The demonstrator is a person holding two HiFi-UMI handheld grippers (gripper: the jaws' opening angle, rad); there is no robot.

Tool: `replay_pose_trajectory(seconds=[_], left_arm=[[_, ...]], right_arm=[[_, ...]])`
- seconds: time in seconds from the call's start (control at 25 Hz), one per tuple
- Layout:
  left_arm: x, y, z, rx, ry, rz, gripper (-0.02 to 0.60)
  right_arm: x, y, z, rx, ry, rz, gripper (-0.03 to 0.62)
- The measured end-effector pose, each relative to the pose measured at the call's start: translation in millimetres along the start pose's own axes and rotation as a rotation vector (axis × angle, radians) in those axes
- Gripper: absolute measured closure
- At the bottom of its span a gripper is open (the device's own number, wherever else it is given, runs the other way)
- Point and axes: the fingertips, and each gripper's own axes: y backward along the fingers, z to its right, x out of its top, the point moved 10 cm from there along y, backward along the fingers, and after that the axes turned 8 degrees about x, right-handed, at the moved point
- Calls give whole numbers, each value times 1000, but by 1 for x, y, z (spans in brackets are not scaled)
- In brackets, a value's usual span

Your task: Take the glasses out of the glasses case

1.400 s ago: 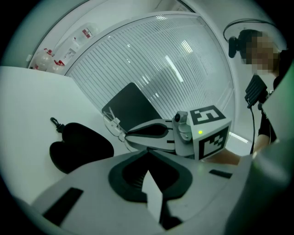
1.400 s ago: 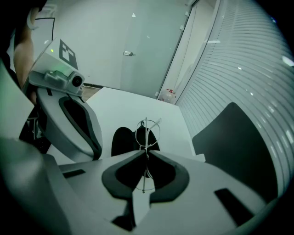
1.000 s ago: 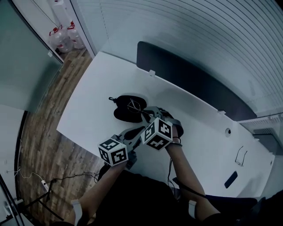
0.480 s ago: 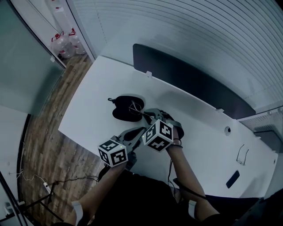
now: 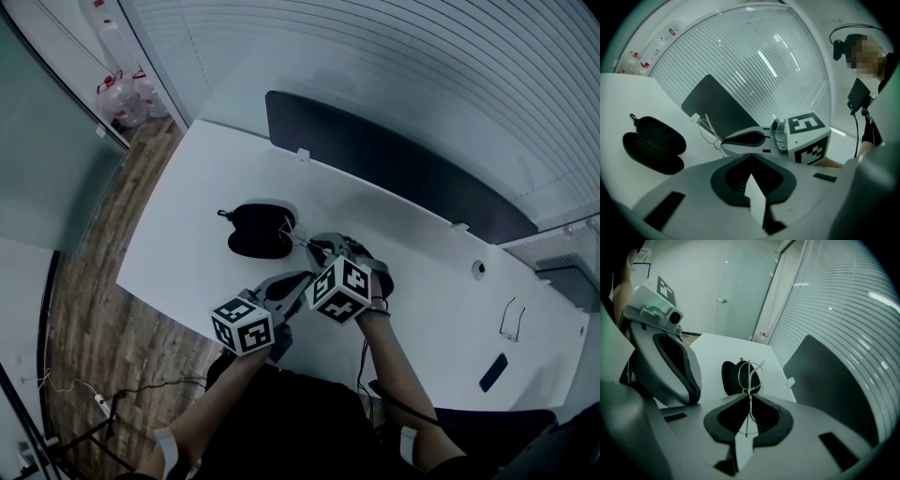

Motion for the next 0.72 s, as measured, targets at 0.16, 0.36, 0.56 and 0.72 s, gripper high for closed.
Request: replay_pose_trajectory(seconds=[0.16, 0.36, 0.56, 0.72], left_arm=[[-3, -12, 0, -23, 3, -29, 572], [-6, -27, -3, -48, 12, -73, 572], [-10, -41, -9, -58, 29, -120, 572], [-14, -50, -15, -55, 49, -143, 572]], right_arm=[[-12, 1, 5, -7, -22, -24, 560], [-26, -3, 11, -4, -55, -51, 560], [-40, -11, 17, 11, -90, -70, 560], [-48, -21, 21, 32, -105, -87, 560]])
